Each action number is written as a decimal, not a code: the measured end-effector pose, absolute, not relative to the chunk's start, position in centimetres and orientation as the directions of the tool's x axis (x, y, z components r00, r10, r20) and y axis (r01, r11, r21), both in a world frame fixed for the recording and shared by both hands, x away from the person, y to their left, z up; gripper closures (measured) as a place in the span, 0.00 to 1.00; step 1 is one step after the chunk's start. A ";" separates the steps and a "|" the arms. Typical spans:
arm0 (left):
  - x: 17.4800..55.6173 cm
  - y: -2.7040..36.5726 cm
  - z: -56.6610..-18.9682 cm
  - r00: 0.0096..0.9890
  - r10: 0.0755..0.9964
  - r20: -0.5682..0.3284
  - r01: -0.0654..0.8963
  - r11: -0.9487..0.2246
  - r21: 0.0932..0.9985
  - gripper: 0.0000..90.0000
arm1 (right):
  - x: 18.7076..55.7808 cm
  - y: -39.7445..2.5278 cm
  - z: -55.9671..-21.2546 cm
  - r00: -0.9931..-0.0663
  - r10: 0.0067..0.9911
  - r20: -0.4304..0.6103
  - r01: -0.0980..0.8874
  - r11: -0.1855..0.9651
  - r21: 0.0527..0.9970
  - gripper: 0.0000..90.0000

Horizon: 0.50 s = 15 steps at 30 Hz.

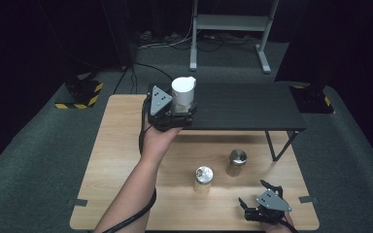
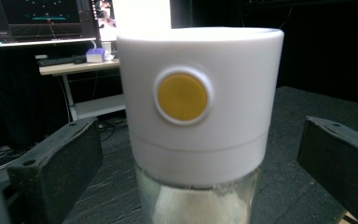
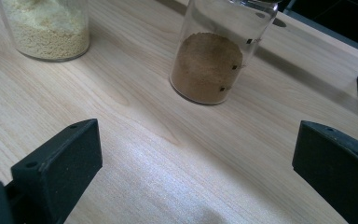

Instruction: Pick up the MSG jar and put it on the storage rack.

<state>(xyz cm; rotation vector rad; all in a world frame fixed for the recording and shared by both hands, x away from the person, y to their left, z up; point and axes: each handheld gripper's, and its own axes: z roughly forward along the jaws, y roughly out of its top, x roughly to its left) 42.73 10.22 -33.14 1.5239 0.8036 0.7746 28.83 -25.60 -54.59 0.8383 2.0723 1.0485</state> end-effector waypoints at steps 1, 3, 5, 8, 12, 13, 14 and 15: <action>42.6 10.3 -33.2 0.541 0.840 0.031 0.061 -0.075 0.995 0.00 | 28.8 -25.6 -54.6 -0.576 0.773 -0.266 0.244 0.473 0.847 0.00; 42.4 10.4 -33.3 0.541 0.840 0.036 0.056 -0.078 0.995 0.00 | 28.8 -25.6 -54.6 -0.576 0.772 -0.268 0.243 0.475 0.846 0.00; 42.2 10.6 -33.3 0.540 0.841 0.035 0.059 -0.080 0.995 0.00 | 28.8 -25.6 -54.6 -0.576 0.772 -0.268 0.243 0.475 0.846 0.00; 42.0 11.0 -33.6 0.542 0.840 0.024 0.071 -0.074 0.995 0.00 | 28.8 -25.6 -54.6 -0.576 0.773 -0.267 0.242 0.473 0.847 0.00; 41.5 11.6 -33.8 0.533 0.845 0.027 0.073 -0.077 0.994 0.00 | 28.8 -25.6 -54.6 -0.575 0.773 -0.267 0.241 0.472 0.848 0.00; 41.4 11.8 -33.8 0.534 0.845 0.026 0.073 -0.076 0.994 0.00 | 28.8 -25.6 -54.6 -0.575 0.773 -0.268 0.241 0.473 0.848 0.00; 41.2 11.8 -33.8 0.532 0.846 0.027 0.072 -0.077 0.994 0.00 | 28.8 -25.6 -54.6 -0.575 0.773 -0.268 0.241 0.473 0.847 0.00; 41.1 11.9 -33.7 0.532 0.846 0.029 0.069 -0.077 0.995 0.00 | 28.8 -25.6 -54.6 -0.575 0.773 -0.267 0.241 0.473 0.847 0.00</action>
